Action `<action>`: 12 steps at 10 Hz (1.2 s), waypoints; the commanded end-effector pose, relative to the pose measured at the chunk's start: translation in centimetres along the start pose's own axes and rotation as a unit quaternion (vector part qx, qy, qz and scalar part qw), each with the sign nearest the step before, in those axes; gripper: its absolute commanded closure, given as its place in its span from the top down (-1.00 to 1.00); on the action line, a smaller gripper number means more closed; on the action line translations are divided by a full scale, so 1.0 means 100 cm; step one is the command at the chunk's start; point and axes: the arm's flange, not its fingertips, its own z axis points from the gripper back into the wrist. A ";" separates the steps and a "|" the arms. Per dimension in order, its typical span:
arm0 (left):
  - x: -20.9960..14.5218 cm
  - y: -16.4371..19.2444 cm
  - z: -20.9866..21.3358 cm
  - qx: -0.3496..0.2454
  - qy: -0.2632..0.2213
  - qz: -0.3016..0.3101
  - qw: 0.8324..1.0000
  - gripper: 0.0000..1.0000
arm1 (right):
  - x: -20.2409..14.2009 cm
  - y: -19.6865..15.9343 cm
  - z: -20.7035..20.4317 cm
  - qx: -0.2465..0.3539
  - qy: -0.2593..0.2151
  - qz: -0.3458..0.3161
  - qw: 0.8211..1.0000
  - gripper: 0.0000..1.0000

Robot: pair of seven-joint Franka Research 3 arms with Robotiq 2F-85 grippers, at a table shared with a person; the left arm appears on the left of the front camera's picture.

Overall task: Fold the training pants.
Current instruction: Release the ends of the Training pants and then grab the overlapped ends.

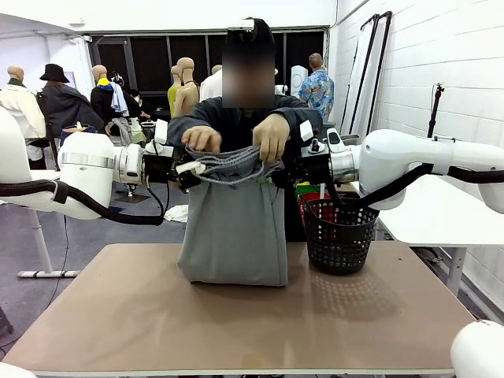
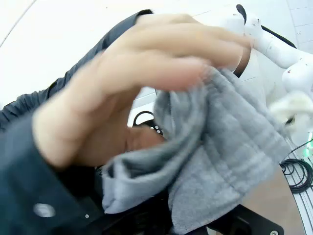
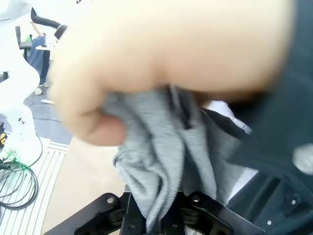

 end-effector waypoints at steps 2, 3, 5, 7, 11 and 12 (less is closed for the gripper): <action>0.002 -0.003 0.000 0.008 -0.013 -0.007 1.000 -1.00 | 0.005 0.002 -0.002 0.001 0.001 0.000 1.000 -1.00; 0.002 -0.003 0.000 0.008 -0.013 -0.007 1.000 -1.00 | 0.005 0.002 -0.002 0.001 0.001 0.000 1.000 -1.00; 0.002 -0.003 0.000 0.008 -0.013 -0.007 1.000 -1.00 | 0.005 0.002 -0.002 0.001 0.001 0.000 1.000 -1.00; 0.002 -0.003 0.000 0.008 -0.013 -0.007 1.000 -1.00 | 0.005 0.002 -0.002 0.001 0.001 0.000 1.000 -1.00; 0.002 -0.003 0.000 0.008 -0.013 -0.007 1.000 -1.00 | 0.005 0.002 -0.002 0.001 0.001 0.000 1.000 -1.00; 0.002 -0.003 0.000 0.008 -0.013 -0.007 1.000 -1.00 | 0.005 0.002 -0.002 0.001 0.001 0.000 1.000 -1.00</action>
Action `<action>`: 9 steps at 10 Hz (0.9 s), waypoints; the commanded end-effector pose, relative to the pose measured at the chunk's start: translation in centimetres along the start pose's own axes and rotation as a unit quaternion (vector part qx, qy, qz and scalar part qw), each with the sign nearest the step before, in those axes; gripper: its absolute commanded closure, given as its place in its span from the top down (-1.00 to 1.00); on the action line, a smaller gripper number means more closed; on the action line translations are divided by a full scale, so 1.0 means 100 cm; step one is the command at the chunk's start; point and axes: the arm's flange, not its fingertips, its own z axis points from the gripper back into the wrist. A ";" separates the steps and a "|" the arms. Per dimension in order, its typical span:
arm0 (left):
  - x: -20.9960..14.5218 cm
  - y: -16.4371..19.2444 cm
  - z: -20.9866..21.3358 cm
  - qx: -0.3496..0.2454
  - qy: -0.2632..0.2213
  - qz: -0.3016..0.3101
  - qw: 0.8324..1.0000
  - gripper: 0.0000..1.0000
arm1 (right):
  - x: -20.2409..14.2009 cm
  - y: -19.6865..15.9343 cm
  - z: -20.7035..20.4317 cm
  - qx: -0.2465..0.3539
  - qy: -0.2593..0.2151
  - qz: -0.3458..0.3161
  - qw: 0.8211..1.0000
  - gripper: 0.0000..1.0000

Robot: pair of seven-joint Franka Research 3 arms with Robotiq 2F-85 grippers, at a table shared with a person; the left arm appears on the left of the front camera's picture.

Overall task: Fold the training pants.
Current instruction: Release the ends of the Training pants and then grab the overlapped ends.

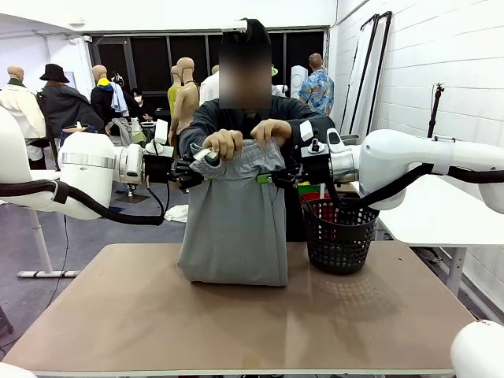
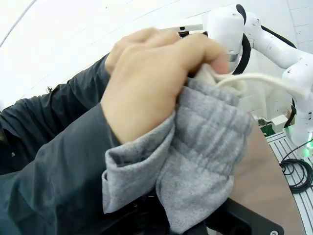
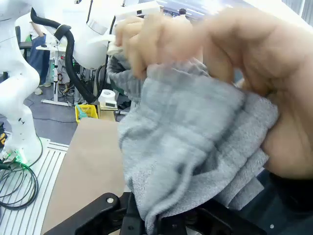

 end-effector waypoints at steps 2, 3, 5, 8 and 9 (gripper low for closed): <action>0.002 -0.003 0.000 0.008 -0.013 -0.007 1.000 -1.00 | 0.005 0.002 -0.002 0.001 0.001 0.000 1.000 -1.00; 0.002 -0.003 0.000 0.008 -0.013 -0.007 1.000 -1.00 | 0.005 0.002 -0.002 0.001 0.001 0.000 1.000 -1.00; 0.002 -0.003 0.000 0.008 -0.013 -0.007 1.000 -1.00 | 0.005 0.002 -0.002 0.001 0.001 0.000 1.000 -1.00; 0.002 -0.003 0.000 0.008 -0.013 -0.007 1.000 -1.00 | 0.005 0.002 -0.002 0.001 0.001 0.000 1.000 -1.00; 0.002 -0.003 0.000 0.008 -0.013 -0.007 1.000 -1.00 | 0.005 0.002 -0.002 0.001 0.001 0.000 1.000 -1.00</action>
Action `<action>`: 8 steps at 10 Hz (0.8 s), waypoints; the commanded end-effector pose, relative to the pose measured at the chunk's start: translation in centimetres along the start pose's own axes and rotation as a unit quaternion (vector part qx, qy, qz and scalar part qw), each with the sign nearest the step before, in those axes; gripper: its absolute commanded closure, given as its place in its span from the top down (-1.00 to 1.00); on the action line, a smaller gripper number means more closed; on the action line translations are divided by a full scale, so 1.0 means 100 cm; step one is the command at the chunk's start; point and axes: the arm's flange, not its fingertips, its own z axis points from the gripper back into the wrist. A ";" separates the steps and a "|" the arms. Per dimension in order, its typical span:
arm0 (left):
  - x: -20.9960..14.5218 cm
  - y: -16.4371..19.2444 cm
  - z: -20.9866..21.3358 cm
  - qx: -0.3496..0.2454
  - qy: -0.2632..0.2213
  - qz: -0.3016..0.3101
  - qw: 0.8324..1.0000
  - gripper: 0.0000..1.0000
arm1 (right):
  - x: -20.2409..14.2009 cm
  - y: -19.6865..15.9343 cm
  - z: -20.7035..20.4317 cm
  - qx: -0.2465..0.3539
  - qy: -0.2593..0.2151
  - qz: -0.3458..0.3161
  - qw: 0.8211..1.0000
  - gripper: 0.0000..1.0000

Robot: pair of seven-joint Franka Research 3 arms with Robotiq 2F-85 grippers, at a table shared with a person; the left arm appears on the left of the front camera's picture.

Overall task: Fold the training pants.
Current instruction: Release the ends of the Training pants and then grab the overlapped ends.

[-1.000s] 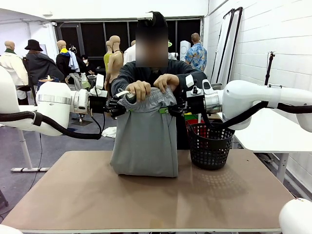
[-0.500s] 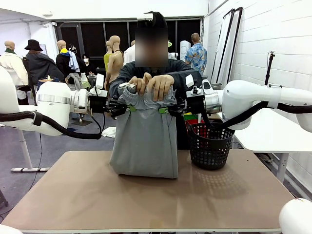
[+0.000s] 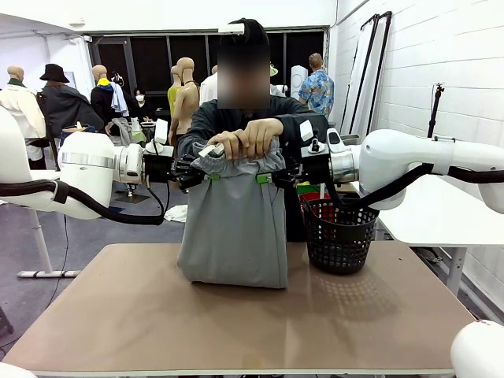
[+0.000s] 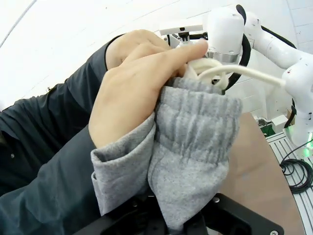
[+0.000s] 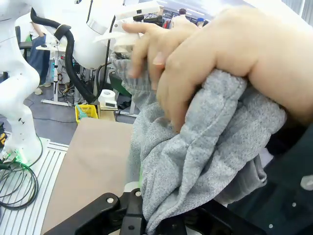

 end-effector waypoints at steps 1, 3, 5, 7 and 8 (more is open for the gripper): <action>0.001 -0.003 0.000 0.008 -0.012 -0.007 1.000 -1.00 | 0.005 0.002 -0.002 0.001 0.001 0.000 1.000 -1.00; 0.001 -0.003 0.000 0.008 -0.012 -0.007 1.000 -1.00 | 0.005 0.002 -0.002 0.001 0.001 0.000 1.000 -1.00; 0.001 -0.003 0.000 0.008 -0.012 -0.007 1.000 -1.00 | 0.005 0.002 -0.002 0.001 0.001 0.000 1.000 -1.00; 0.001 -0.003 0.000 0.008 -0.012 -0.007 1.000 -1.00 | 0.005 0.002 -0.002 0.001 0.001 0.000 1.000 -1.00; 0.001 -0.003 0.000 0.008 -0.012 -0.007 1.000 -1.00 | 0.005 0.002 -0.002 0.001 0.001 0.000 1.000 -1.00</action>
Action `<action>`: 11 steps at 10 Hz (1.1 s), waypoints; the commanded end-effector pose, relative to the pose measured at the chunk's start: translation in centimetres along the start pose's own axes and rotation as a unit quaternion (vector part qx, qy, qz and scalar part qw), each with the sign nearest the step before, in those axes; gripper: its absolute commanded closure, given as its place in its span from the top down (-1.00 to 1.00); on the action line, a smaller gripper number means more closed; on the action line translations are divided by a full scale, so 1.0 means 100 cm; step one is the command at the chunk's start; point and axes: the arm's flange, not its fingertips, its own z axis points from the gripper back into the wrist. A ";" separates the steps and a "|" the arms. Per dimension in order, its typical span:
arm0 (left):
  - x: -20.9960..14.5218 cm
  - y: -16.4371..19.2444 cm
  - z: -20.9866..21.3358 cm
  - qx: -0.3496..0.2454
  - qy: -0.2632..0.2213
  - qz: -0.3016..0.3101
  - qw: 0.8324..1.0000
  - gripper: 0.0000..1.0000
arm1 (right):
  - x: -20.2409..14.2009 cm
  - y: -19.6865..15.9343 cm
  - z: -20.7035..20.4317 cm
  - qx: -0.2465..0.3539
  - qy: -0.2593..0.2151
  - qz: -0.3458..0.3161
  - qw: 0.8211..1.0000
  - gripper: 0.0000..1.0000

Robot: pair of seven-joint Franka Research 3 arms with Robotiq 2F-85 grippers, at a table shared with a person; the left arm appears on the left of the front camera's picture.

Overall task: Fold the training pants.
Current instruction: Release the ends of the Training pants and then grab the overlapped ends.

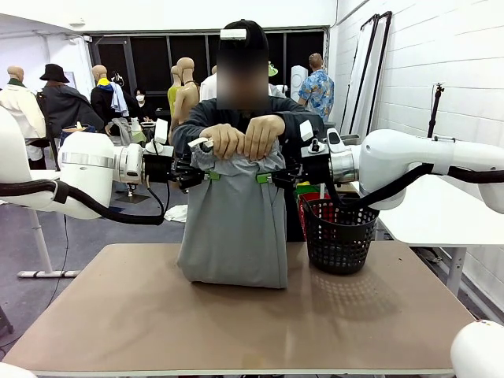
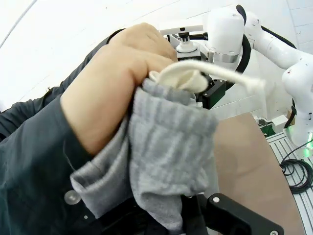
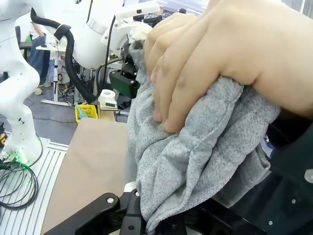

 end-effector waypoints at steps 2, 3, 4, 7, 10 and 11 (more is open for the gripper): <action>0.001 -0.003 0.000 0.008 -0.012 -0.007 1.000 -1.00 | 0.005 0.002 -0.002 0.001 0.001 0.000 1.000 -1.00; 0.001 -0.003 0.000 0.008 -0.012 -0.007 1.000 -1.00 | 0.005 0.002 -0.002 0.001 0.001 0.000 1.000 -1.00; 0.001 -0.003 0.000 0.008 -0.012 -0.007 1.000 -1.00 | 0.005 0.002 -0.002 0.001 0.001 0.000 1.000 -1.00; 0.001 -0.003 0.000 0.008 -0.012 -0.007 1.000 -1.00 | 0.005 0.002 -0.002 0.001 0.001 0.000 1.000 -1.00; 0.001 -0.003 0.000 0.008 -0.012 -0.007 1.000 -1.00 | 0.005 0.002 -0.002 0.001 0.001 0.000 1.000 -1.00; 0.001 -0.003 0.000 0.008 -0.012 -0.007 1.000 -1.00 | 0.005 0.002 -0.002 0.001 0.001 0.000 1.000 -1.00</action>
